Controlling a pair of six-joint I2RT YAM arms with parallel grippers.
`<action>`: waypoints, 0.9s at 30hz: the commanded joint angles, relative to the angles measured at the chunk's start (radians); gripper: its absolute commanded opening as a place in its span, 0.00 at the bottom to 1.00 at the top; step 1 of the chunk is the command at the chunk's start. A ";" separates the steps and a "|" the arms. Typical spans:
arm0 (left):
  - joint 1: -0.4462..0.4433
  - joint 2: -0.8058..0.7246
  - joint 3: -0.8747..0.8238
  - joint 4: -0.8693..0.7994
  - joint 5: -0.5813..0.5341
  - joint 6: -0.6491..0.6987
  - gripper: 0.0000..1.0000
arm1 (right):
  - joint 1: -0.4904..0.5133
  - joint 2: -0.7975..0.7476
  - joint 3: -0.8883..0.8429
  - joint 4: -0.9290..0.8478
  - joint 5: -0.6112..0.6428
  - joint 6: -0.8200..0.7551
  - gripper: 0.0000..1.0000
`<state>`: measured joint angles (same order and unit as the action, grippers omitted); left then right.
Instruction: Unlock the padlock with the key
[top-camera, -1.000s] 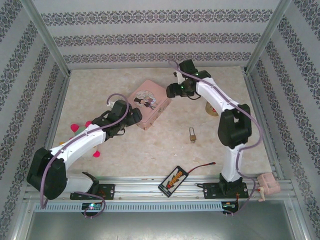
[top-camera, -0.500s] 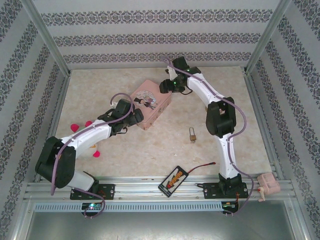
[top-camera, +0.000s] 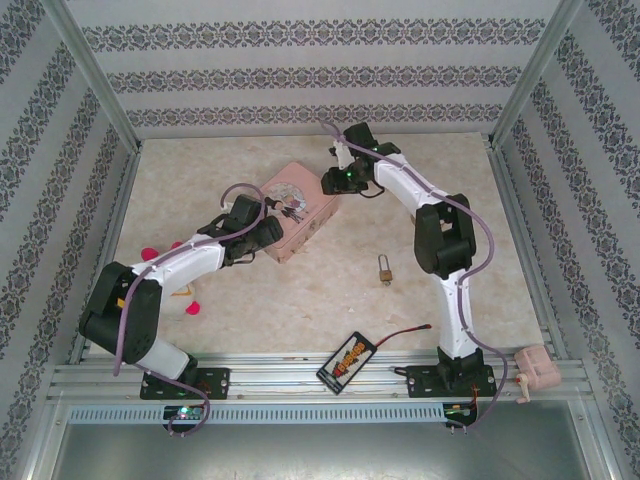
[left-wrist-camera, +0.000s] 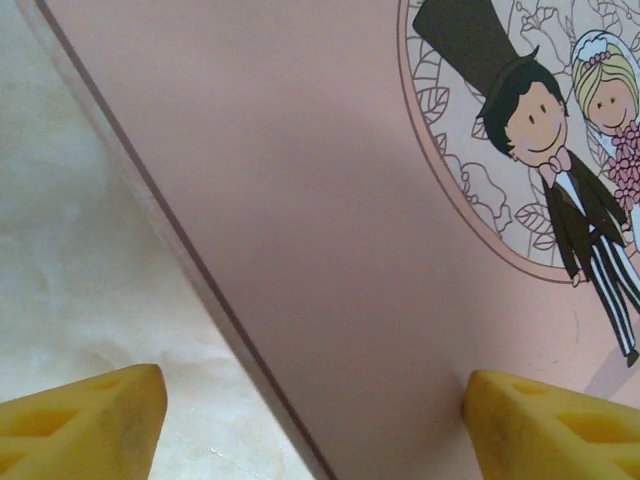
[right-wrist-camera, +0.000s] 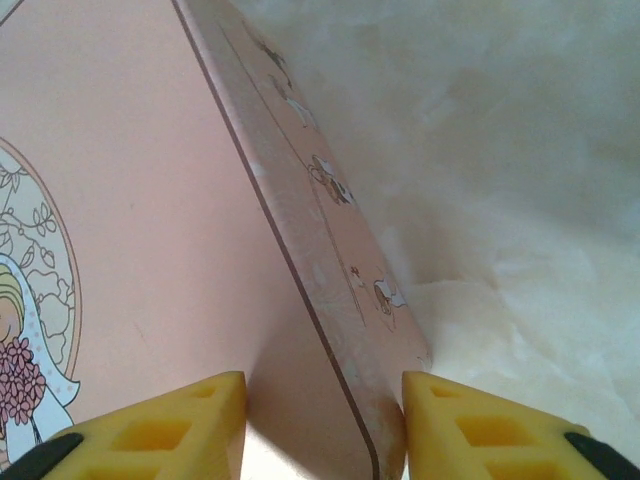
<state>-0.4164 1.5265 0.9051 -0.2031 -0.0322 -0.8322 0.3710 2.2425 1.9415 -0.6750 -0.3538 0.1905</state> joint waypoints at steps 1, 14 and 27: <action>0.021 0.034 0.026 0.057 0.032 0.007 0.72 | 0.037 -0.078 -0.073 -0.022 -0.053 0.031 0.38; 0.027 0.067 0.074 0.070 0.090 0.077 0.58 | 0.106 -0.363 -0.473 0.030 0.070 0.147 0.32; 0.015 -0.001 0.004 0.084 0.167 0.075 0.58 | 0.177 -0.577 -0.760 0.064 0.158 0.267 0.32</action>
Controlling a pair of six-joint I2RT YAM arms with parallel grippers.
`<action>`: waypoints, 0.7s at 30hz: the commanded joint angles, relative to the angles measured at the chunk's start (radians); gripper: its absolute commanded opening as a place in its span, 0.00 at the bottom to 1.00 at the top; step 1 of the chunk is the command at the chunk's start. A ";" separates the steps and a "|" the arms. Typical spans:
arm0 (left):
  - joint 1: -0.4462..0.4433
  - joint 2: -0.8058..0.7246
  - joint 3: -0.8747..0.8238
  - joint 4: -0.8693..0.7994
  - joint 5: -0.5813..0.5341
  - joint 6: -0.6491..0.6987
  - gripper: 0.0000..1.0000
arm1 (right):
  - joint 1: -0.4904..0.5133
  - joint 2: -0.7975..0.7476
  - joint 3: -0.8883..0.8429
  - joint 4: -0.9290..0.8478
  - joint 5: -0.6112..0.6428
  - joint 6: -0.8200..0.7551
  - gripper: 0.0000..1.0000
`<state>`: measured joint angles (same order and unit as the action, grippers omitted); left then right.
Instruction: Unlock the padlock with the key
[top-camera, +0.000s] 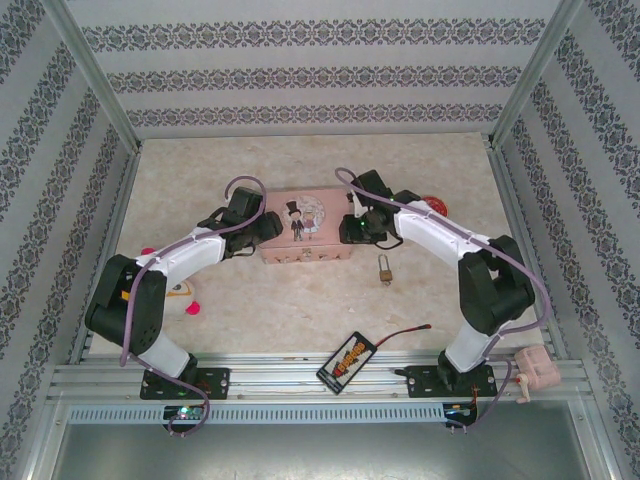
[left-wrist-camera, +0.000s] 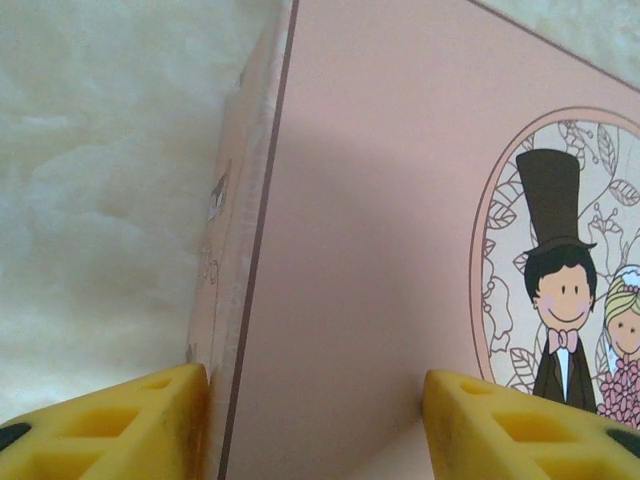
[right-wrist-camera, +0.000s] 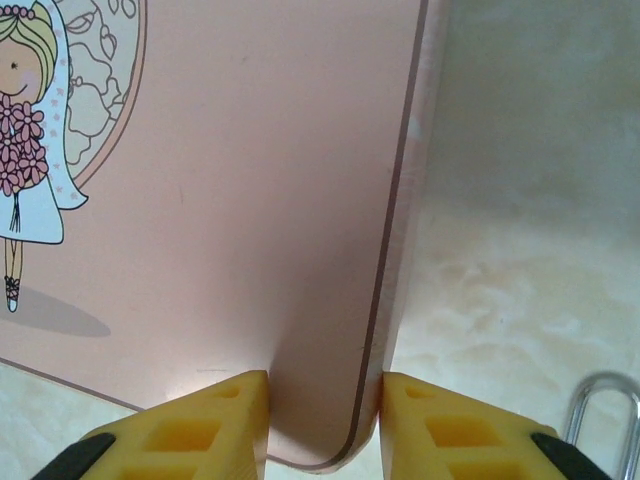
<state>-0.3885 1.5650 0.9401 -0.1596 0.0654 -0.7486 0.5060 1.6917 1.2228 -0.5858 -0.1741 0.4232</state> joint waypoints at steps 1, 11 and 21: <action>-0.012 -0.053 -0.043 0.039 0.066 -0.011 0.58 | 0.051 -0.034 -0.054 -0.025 -0.019 0.043 0.32; -0.014 -0.186 -0.168 0.048 0.020 -0.084 0.58 | 0.104 -0.056 -0.095 -0.002 -0.001 0.092 0.37; -0.002 -0.225 -0.133 -0.033 -0.046 -0.038 0.80 | 0.101 -0.075 -0.048 -0.066 0.074 0.066 0.69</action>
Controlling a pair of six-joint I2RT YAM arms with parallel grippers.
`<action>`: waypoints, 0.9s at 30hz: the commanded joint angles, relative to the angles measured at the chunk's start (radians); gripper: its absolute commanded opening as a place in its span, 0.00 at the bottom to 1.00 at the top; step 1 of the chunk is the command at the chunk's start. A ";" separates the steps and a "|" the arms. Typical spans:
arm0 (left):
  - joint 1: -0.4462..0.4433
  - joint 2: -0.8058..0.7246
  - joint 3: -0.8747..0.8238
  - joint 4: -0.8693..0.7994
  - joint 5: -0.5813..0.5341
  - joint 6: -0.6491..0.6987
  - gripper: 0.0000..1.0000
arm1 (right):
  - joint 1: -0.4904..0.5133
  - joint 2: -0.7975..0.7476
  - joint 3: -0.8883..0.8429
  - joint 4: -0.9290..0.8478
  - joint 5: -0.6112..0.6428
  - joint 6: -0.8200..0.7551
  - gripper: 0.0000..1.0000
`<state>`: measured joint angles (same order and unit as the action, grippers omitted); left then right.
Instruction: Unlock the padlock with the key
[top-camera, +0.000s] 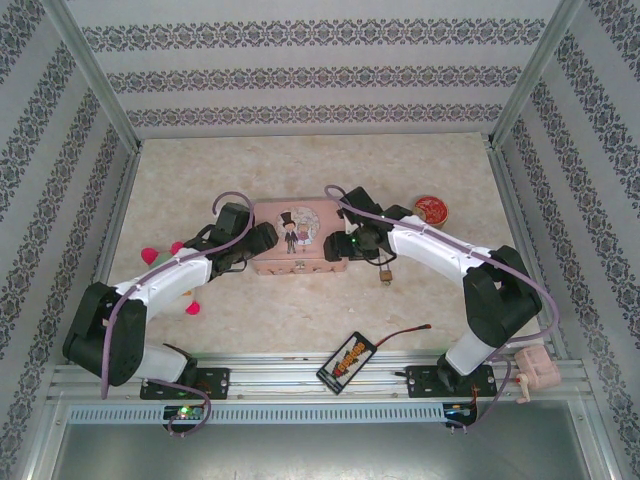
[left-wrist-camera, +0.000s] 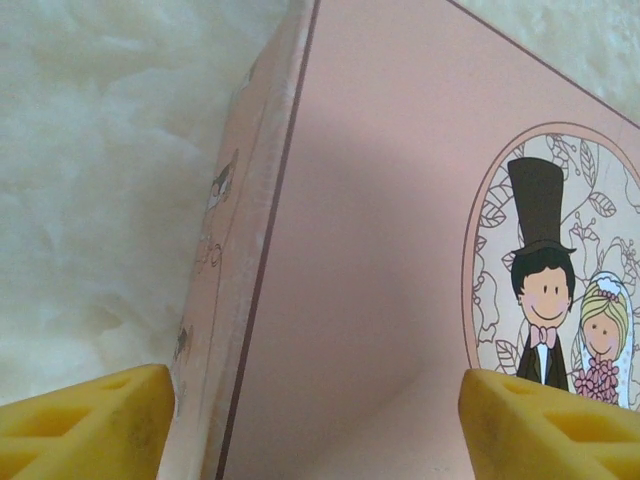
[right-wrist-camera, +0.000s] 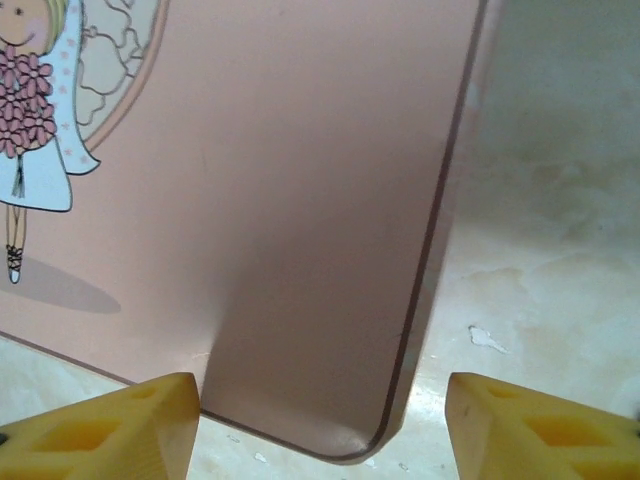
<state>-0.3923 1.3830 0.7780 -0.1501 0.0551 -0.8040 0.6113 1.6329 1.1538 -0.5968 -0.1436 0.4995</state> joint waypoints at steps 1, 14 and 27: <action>0.007 -0.059 0.037 -0.061 -0.047 0.026 0.83 | -0.010 -0.029 0.025 -0.063 0.055 -0.015 0.71; 0.044 -0.434 -0.008 -0.239 -0.281 0.182 0.99 | -0.088 -0.366 -0.056 -0.121 0.308 -0.093 0.98; 0.046 -0.803 -0.190 -0.192 -0.562 0.440 0.99 | -0.212 -0.666 -0.241 -0.056 0.566 -0.133 0.98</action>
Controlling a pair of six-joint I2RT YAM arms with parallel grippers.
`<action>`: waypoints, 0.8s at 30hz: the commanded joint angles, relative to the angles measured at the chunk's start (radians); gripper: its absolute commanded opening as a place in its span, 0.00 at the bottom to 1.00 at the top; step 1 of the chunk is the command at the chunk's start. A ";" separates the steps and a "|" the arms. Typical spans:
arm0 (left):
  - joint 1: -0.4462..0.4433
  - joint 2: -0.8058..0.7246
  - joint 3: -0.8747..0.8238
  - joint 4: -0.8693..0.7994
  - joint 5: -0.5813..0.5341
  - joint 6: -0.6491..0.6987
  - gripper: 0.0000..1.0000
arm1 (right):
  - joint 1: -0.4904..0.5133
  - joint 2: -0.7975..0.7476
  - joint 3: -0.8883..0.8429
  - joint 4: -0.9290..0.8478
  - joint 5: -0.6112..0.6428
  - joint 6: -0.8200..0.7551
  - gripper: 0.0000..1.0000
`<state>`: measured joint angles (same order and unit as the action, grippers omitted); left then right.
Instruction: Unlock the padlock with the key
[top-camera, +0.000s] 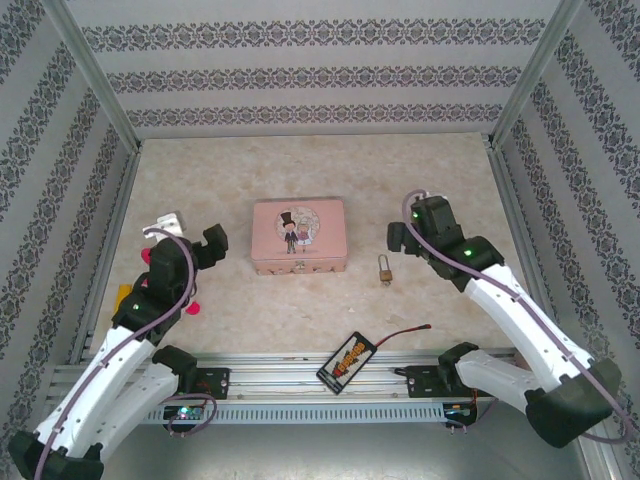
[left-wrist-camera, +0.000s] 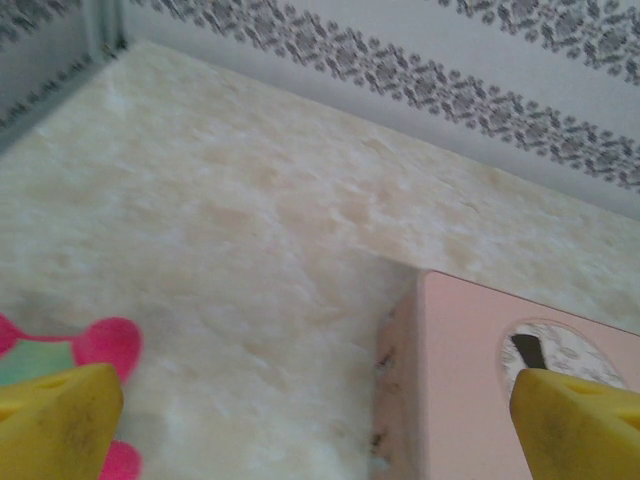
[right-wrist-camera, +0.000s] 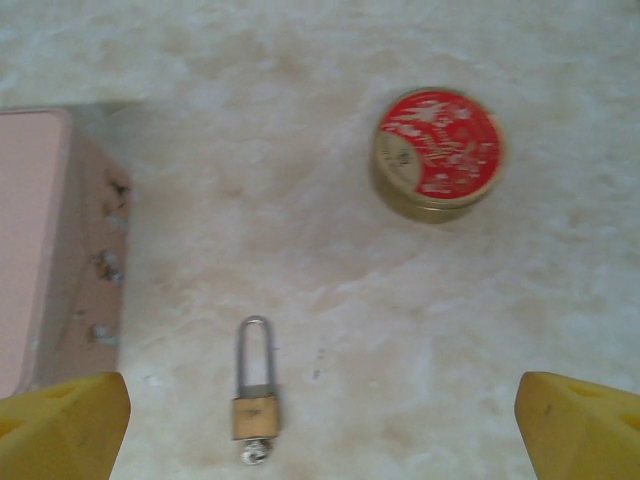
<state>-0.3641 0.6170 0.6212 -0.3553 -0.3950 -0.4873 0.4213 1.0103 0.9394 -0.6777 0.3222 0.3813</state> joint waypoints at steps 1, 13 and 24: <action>0.021 -0.048 -0.052 0.039 -0.131 0.156 0.99 | -0.035 -0.065 -0.046 0.041 0.116 -0.016 0.98; 0.327 0.096 -0.106 0.228 0.076 0.231 0.99 | -0.125 -0.235 -0.295 0.385 0.149 -0.085 0.98; 0.413 0.313 -0.223 0.601 0.251 0.295 0.99 | -0.202 -0.268 -0.581 0.921 0.132 -0.200 0.98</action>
<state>0.0353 0.8989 0.4160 0.0734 -0.2047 -0.2413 0.2348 0.7452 0.4042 0.0147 0.4545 0.2504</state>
